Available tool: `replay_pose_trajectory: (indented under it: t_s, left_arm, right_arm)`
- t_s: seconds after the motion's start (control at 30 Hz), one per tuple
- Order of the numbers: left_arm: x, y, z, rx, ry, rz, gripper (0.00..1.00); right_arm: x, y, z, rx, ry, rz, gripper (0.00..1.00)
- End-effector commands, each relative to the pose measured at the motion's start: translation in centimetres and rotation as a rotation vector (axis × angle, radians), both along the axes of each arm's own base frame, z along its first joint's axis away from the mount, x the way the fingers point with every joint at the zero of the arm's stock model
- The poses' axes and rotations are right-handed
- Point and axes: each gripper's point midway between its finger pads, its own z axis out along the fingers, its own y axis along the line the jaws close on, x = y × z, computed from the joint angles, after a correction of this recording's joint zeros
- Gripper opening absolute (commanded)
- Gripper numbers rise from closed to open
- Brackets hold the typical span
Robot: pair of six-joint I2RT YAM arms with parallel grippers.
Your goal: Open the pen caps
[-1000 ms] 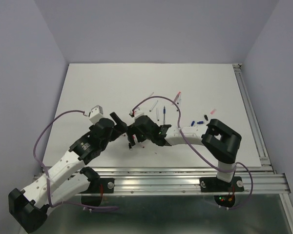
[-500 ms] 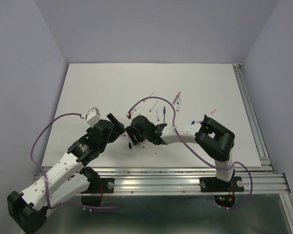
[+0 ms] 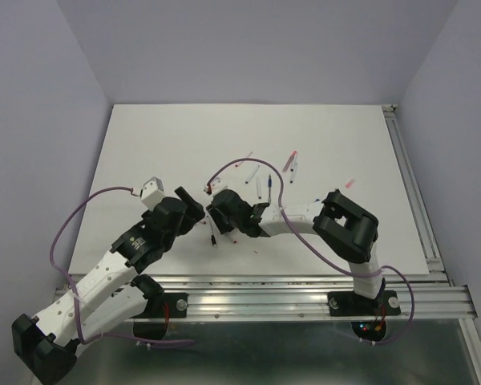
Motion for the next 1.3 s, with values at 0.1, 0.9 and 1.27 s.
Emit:
replay_pose_trajectory:
  t_s: [0.1, 0.9, 1.27]
  left_arm:
    - [0.2, 0.6, 0.2, 0.012, -0.014, 0.026, 0.99]
    - [-4.7, -16.0, 5.8, -0.410, -0.271, -0.925, 0.99]
    - [-4.2, -19.3, 4.7, -0.393, -0.210, -0.952, 0.66]
  right_arm:
    - [0.9, -0.7, -0.8, 0.000, 0.009, -0.146, 0.30]
    - [-1.3, -10.7, 14.3, 0.680, -0.006, -0.653, 0.15]
    - [-2.3, -11.5, 16.6, 0.849, 0.028, -0.648, 0.15]
